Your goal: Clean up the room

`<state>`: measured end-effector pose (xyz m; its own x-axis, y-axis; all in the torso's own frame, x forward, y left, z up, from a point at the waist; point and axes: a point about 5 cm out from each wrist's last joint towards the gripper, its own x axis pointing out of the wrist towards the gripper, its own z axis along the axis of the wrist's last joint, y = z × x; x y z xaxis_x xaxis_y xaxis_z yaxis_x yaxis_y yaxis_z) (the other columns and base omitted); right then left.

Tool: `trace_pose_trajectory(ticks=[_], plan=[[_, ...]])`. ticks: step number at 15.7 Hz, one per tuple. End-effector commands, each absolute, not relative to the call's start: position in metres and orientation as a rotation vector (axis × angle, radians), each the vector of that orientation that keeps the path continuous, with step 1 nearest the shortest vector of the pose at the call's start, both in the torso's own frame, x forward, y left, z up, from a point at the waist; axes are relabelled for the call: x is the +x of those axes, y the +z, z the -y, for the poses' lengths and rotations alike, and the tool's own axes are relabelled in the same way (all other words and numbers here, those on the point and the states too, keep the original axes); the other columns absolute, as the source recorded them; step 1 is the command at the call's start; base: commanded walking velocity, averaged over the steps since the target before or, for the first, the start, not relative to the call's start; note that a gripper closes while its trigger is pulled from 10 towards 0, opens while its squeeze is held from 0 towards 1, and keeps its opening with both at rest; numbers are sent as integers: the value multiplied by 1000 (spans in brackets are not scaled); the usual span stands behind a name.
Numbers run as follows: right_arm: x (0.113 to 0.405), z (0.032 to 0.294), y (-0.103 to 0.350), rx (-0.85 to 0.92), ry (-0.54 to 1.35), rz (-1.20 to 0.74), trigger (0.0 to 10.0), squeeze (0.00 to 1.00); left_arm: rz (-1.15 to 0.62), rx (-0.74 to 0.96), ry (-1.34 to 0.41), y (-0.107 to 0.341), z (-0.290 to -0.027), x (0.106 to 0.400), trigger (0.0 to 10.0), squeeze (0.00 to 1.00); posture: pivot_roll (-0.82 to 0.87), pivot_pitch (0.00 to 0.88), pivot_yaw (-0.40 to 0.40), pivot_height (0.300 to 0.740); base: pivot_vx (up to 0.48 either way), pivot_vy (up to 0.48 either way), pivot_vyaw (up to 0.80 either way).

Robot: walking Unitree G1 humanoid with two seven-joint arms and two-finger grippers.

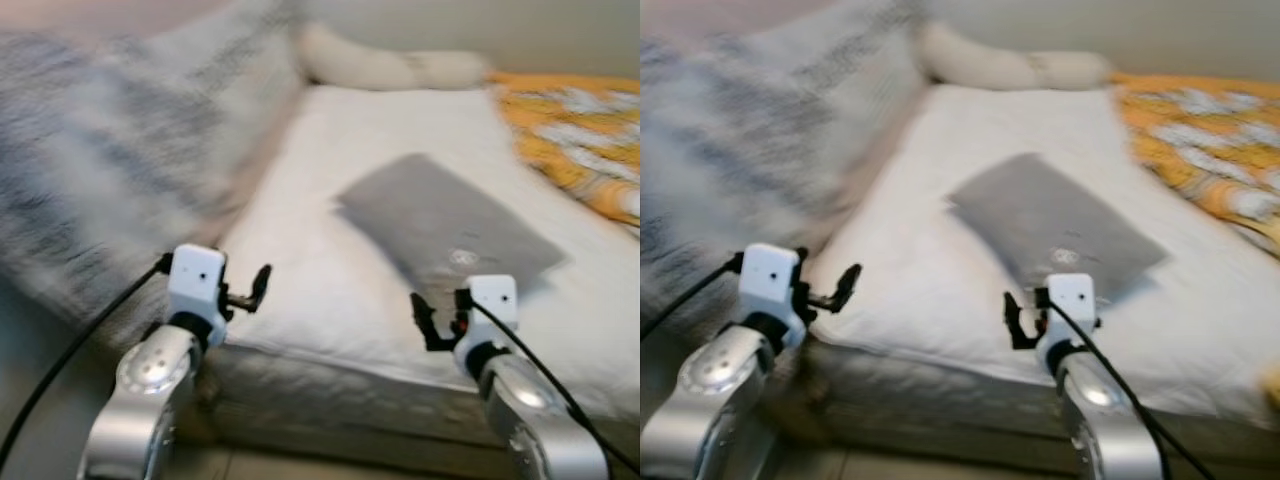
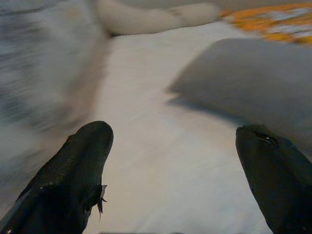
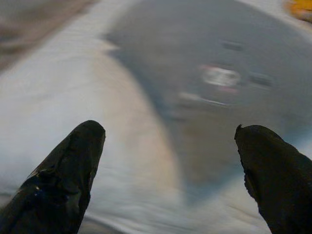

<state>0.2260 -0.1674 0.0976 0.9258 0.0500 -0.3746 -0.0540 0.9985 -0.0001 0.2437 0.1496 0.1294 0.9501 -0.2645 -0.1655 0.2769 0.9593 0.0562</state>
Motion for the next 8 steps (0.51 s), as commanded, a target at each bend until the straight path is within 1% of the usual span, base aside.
trace_pose_trajectory(ticks=[1, 3, 8], plan=[[227, 171, 100, -9, 37, -372, 10000, 0, -149, 86, -300, 131, -146, 247, 10000, 0, -8, 0, 34, 740, 304, 0, -788], [227, 171, 100, -14, 32, -371, 10000, 0, -148, 86, -303, 131, -145, 248, 10000, 0, -8, 0, 35, 740, 304, 0, -781], [231, 170, 100, -21, 30, -361, 10000, 0, -147, 82, -314, 131, -144, 250, 10000, 0, -7, 0, 35, 740, 304, 0, 0]])
